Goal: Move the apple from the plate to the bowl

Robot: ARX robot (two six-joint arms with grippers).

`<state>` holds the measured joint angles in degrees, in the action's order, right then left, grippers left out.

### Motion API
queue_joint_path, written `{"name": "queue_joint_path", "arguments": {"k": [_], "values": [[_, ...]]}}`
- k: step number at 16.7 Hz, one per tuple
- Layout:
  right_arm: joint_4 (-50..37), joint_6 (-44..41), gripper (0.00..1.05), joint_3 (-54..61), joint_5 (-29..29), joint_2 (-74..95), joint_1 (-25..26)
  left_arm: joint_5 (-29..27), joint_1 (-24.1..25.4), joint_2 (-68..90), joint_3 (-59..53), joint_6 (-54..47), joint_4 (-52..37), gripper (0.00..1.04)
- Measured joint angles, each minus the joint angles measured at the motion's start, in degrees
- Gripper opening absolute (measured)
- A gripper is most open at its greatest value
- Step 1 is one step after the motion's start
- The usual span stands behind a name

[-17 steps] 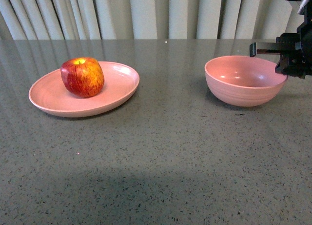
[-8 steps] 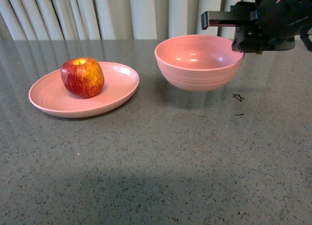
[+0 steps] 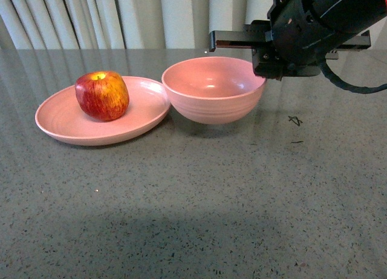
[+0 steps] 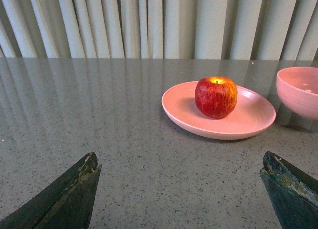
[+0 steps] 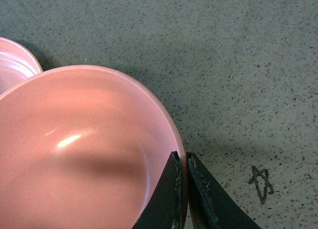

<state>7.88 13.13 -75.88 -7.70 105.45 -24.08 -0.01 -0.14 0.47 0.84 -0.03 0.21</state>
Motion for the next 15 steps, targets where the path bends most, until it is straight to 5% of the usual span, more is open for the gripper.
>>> {"name": "queue_joint_path", "arguments": {"k": [15], "values": [[-0.9, 3.2, 0.02, -1.2, -0.1, 3.2, 0.8, 0.0, 0.0, 0.0, 0.0, 0.0, 0.0, 0.98]]}}
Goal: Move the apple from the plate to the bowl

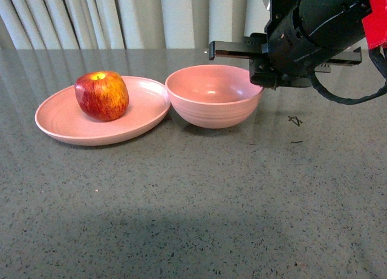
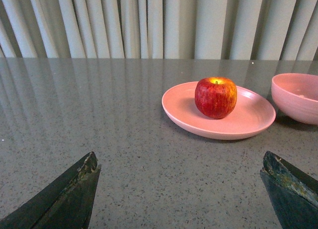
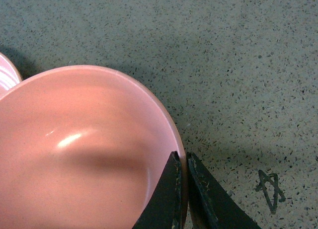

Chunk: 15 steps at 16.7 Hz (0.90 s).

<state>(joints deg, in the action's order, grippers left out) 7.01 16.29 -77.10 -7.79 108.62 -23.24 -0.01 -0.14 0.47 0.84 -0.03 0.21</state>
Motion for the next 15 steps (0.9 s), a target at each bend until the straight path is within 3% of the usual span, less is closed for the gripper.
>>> {"name": "queue_joint_path", "arguments": {"k": [11, 15], "values": [[-0.6, 0.0, 0.02, 0.4, 0.1, 0.9, 0.0, 0.0, 0.0, 0.0, 0.0, 0.0, 0.0, 0.98], [-0.5, 0.0, 0.39, 1.0, 0.3, 0.9, 0.0, 0.0, 0.0, 0.0, 0.0, 0.0, 0.0, 0.98]]}}
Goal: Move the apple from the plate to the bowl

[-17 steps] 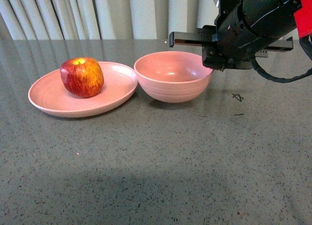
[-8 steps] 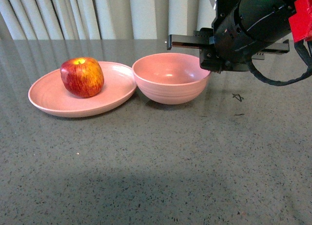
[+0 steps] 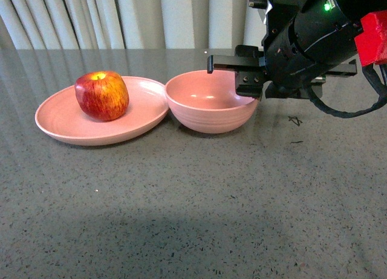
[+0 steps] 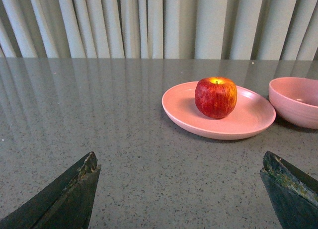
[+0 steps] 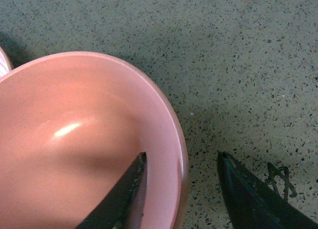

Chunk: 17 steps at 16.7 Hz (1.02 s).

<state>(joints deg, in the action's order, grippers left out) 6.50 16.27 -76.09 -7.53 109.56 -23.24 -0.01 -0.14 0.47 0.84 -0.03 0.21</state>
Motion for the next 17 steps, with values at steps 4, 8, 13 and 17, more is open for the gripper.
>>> {"name": "queue_joint_path", "arguments": {"k": [4, 8, 13, 17], "values": [[-0.1, 0.0, 0.81, 0.0, 0.5, 0.0, 0.0, 0.0, 0.0, 0.0, 0.0, 0.0, 0.0, 0.98], [-0.1, 0.0, 0.98, 0.0, 1.2, -1.1, 0.1, 0.0, 0.0, 0.0, 0.0, 0.0, 0.0, 0.98], [-5.2, -0.1, 0.98, 5.9, 3.2, -12.8, 1.8, 0.0, 0.0, 0.0, 0.0, 0.0, 0.0, 0.98], [-13.7, -2.9, 0.98, 22.8, 5.2, -33.1, 2.7, 0.0, 0.0, 0.0, 0.0, 0.0, 0.0, 0.98]]}}
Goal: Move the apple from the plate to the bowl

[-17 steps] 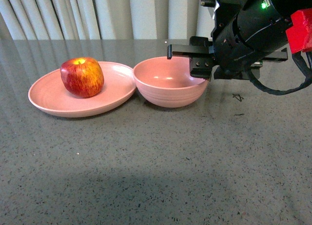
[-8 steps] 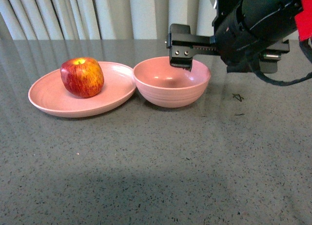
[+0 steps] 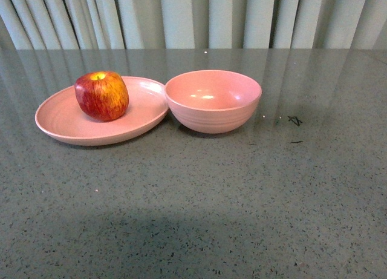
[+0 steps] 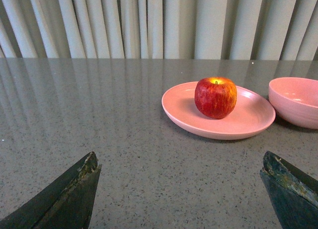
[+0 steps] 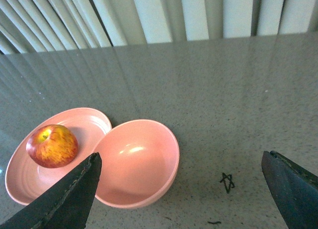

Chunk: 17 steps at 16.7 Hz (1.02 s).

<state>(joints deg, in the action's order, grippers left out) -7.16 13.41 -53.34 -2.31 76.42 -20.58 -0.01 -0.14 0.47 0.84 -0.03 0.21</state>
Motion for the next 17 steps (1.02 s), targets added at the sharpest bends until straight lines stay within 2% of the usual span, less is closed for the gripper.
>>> {"name": "queue_joint_path", "arguments": {"k": [4, 7, 8, 9, 10, 11, 13, 14, 16, 17], "values": [[2.0, -3.0, 0.98, 16.4, -1.2, -23.1, 1.5, 0.0, 0.0, 0.0, 0.0, 0.0, 0.0, 0.98], [9.1, -3.8, 0.98, 23.4, -1.9, -37.4, 3.8, 0.0, 0.0, 0.0, 0.0, 0.0, 0.0, 0.98], [8.2, -4.5, 0.97, 24.9, -3.5, -40.5, 3.7, 0.0, 0.0, 0.0, 0.0, 0.0, 0.0, 0.98], [0.5, -7.6, 0.86, 28.8, -9.2, -43.8, 4.0, 0.0, 0.0, 0.0, 0.0, 0.0, 0.0, 0.98], [-1.4, -10.2, 0.74, 33.3, -9.8, -48.4, 7.2, 0.0, 0.0, 0.0, 0.0, 0.0, 0.0, 0.98], [-0.3, -11.2, 0.62, 36.4, -8.1, -51.6, 10.6, 0.0, 0.0, 0.0, 0.0, 0.0, 0.0, 0.98], [1.6, -12.2, 0.40, 40.7, 0.7, -57.0, 18.9, 0.0, 0.0, 0.0, 0.0, 0.0, 0.0, 0.98], [1.7, -12.4, 0.28, 42.6, 1.3, -60.0, 21.1, -0.1, 0.0, 0.0, 0.0, 0.0, 0.0, 0.98], [1.3, -12.7, 0.04, 44.7, 2.3, -62.2, 20.6, 0.0, 0.0, 0.0, 0.0, 0.0, 0.0, 0.98], [1.4, -13.0, 0.02, 45.9, 2.3, -62.9, 20.6, 0.0, 0.0, 0.0, 0.0, 0.0, 0.0, 0.98]]}}
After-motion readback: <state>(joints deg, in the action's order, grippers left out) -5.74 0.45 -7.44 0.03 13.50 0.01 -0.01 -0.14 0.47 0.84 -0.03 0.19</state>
